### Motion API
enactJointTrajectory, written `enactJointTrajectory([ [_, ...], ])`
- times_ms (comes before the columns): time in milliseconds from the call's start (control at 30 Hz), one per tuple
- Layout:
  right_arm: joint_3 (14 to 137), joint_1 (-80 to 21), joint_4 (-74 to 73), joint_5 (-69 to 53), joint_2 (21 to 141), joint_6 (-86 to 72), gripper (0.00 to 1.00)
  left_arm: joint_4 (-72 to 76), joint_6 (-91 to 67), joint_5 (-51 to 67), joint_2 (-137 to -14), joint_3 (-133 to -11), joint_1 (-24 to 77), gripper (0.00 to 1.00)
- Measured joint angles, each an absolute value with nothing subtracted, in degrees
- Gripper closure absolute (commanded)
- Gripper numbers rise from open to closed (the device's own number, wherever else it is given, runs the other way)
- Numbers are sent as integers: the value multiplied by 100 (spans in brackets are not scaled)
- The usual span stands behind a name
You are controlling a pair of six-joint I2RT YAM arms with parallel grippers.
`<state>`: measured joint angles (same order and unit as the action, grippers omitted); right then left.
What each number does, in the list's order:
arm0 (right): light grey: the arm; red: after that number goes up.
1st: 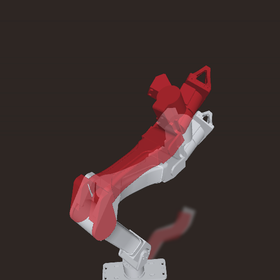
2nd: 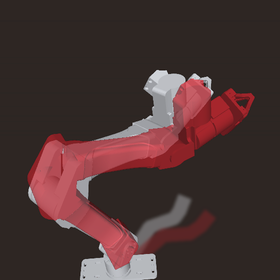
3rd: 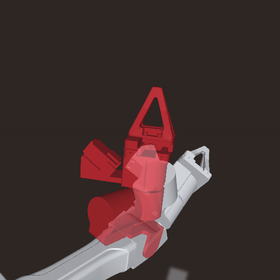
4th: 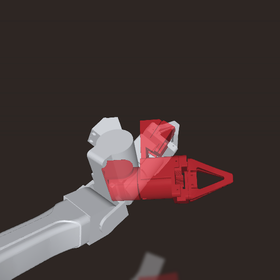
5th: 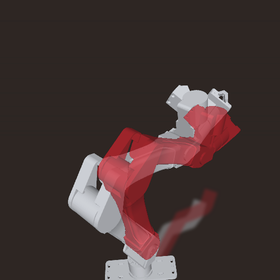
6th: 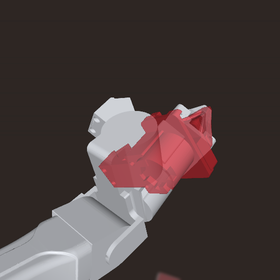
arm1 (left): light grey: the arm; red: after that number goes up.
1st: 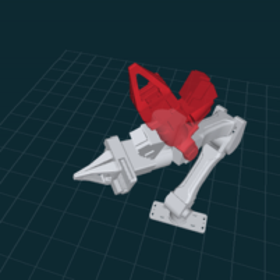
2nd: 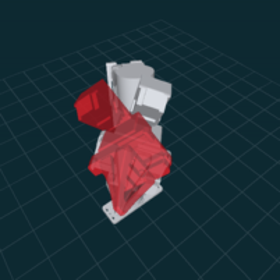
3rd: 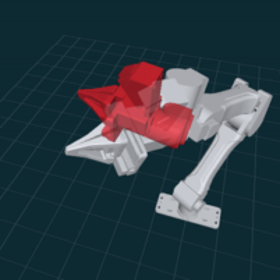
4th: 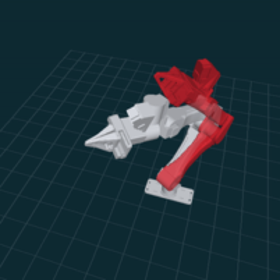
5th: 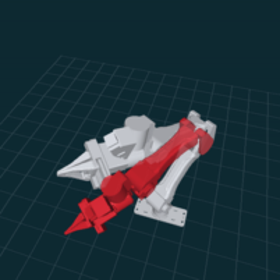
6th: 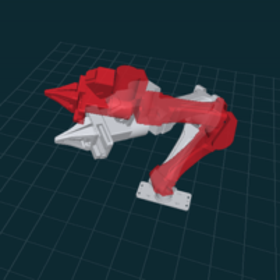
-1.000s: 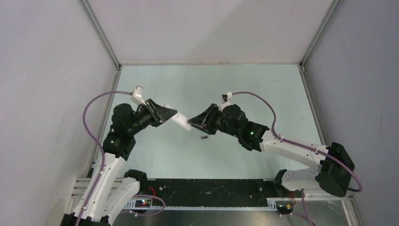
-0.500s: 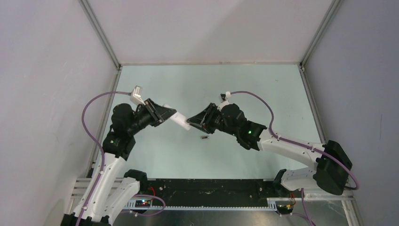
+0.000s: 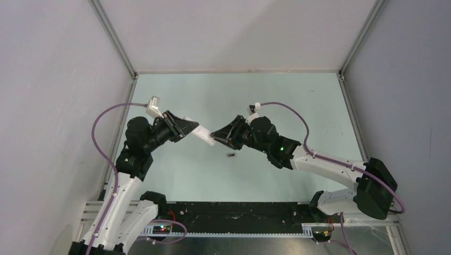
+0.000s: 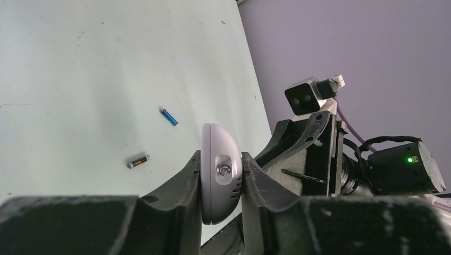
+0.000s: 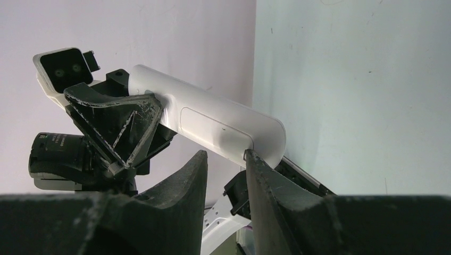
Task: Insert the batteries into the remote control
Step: Remove the battery cover from the remote control.
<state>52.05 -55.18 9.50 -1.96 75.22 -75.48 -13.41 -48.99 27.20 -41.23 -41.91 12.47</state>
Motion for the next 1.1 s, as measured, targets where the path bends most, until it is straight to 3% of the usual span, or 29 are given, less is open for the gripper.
enactJointTrajectory([
  [1100,5166,-5487,1098,-198,7555,-7546,63,-1299,-4637,2550,-4160,-4099,1236,100],
])
